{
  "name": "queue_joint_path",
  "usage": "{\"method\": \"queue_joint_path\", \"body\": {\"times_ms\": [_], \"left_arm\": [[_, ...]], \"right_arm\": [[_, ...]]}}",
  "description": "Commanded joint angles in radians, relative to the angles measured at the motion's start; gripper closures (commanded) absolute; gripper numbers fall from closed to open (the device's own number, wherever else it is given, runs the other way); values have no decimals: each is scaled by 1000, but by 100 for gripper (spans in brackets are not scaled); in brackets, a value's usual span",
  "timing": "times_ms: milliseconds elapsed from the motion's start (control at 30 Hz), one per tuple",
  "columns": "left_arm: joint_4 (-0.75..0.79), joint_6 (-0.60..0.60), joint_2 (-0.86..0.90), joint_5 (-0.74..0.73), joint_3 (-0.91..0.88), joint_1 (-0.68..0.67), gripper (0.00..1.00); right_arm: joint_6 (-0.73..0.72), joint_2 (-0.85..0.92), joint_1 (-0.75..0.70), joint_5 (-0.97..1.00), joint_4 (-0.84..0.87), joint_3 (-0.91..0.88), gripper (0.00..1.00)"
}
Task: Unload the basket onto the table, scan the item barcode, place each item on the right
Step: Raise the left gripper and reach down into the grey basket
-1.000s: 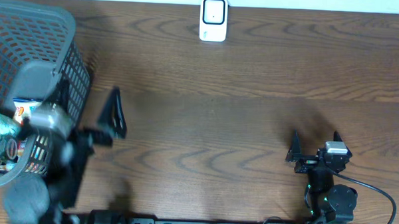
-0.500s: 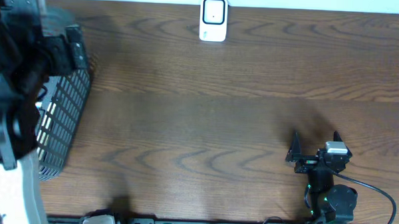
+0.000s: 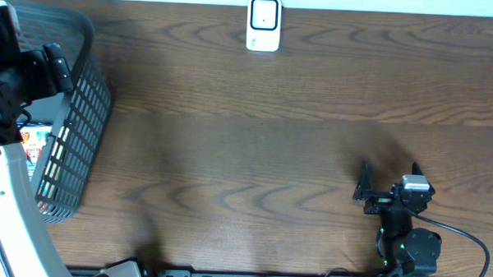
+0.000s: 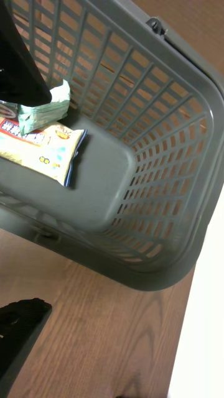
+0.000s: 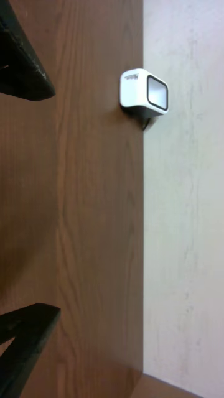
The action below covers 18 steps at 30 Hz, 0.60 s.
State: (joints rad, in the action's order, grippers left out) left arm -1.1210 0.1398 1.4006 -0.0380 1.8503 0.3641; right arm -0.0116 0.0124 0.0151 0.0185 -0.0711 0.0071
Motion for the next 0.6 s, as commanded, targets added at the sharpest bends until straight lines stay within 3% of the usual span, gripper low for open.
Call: {"method": "queue_joint_path", "body": {"times_ms": [0, 333, 567], "left_arm": [[-9, 21, 5, 13, 18, 4, 2], [-27, 21, 95, 13, -1, 47, 3], [-32, -26, 201, 32, -3, 165, 2]], "right_arm": [[-10, -5, -8, -2, -4, -2, 1], [-10, -5, -8, -2, -4, -2, 1], [-10, -5, -8, -2, -4, -2, 1]]}}
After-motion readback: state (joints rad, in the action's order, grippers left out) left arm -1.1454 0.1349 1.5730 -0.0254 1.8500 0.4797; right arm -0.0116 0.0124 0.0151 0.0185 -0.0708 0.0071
